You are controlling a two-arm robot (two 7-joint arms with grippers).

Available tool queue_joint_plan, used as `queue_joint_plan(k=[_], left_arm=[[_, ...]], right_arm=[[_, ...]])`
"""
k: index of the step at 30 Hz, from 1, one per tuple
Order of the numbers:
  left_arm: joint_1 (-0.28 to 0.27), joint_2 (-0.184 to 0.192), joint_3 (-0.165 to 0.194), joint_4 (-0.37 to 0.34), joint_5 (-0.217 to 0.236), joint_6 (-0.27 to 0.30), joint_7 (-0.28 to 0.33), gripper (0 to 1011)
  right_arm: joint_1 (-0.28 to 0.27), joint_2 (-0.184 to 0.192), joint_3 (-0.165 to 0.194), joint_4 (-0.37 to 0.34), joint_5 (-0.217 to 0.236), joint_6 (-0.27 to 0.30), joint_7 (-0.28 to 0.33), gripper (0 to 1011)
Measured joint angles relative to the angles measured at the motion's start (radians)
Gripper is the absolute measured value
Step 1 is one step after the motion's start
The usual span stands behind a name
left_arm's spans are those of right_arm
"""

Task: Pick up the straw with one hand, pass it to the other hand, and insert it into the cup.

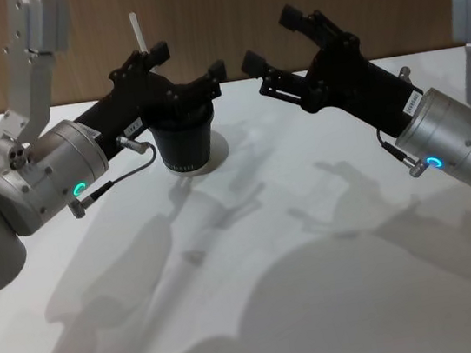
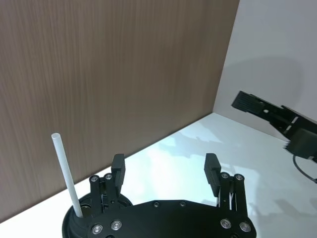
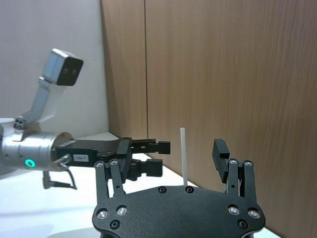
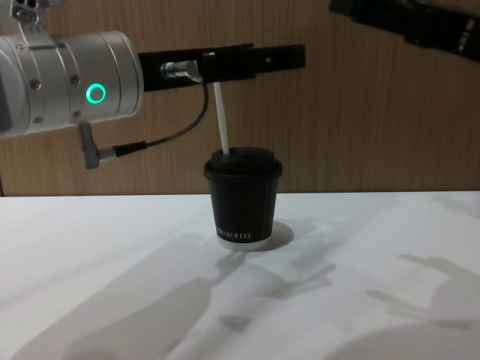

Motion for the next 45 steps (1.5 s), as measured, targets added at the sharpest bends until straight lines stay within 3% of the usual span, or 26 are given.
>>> queue_joint_plan(k=[20,45], left_arm=[[0.030,0.017,0.015,-0.032,-0.023,0.004,0.011,1003],[0.040,0.021,0.020,-0.042,-0.028,0.004,0.022,1003]], right_arm=[[0.001,-0.032,-0.017,0.011,-0.095,-0.015,-0.089,1001],[-0.002,-0.046,-0.016,0.014,-0.118,-0.026,-0.106,1001]])
